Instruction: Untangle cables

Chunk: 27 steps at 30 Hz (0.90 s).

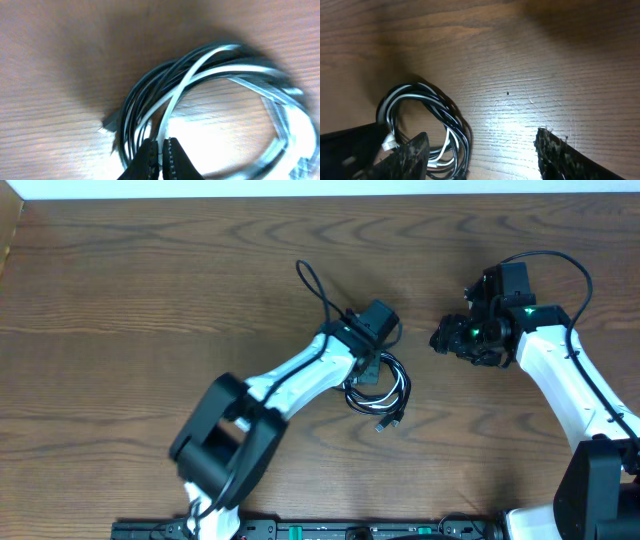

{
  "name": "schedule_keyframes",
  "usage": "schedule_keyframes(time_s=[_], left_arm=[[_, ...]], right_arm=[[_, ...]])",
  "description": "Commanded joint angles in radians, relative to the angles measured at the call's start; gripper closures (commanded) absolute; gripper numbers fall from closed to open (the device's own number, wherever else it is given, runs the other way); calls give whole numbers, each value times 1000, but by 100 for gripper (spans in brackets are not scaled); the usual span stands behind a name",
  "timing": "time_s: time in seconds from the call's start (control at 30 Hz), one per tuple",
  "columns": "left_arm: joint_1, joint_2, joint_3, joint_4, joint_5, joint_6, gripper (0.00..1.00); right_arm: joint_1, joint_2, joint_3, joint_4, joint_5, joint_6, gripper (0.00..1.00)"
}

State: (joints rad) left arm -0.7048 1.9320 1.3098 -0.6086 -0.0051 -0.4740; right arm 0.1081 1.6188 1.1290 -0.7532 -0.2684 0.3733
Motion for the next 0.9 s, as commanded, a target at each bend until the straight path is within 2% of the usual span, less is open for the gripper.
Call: schedule_keyframes(time_s=[0.0,0.07,0.17,0.23,0.3,0.67,0.87], left_arm=[[5,-206,32,16,-11,63,93],[20,-280,32,27,-47,74,92],[50,-296,32,26,-93,78,93],[68,-269,31,27,-93,98,93],[93,-198,31,47,-95,172,93],[291,-40,30,56,-108,158,93],[348,32,29,-23,59,147,92]], right_arm=[[4,1,4,1,8,-15,36],[4,1,4,1,8,-15,36],[5,1,4,1,-1,-15,36],[9,1,4,0,-4,-15,36],[23,1,4,-3,-4,-16,36],[68,1,4,3,-23,-41,36],[71,1,4,5,-30,-41,36]])
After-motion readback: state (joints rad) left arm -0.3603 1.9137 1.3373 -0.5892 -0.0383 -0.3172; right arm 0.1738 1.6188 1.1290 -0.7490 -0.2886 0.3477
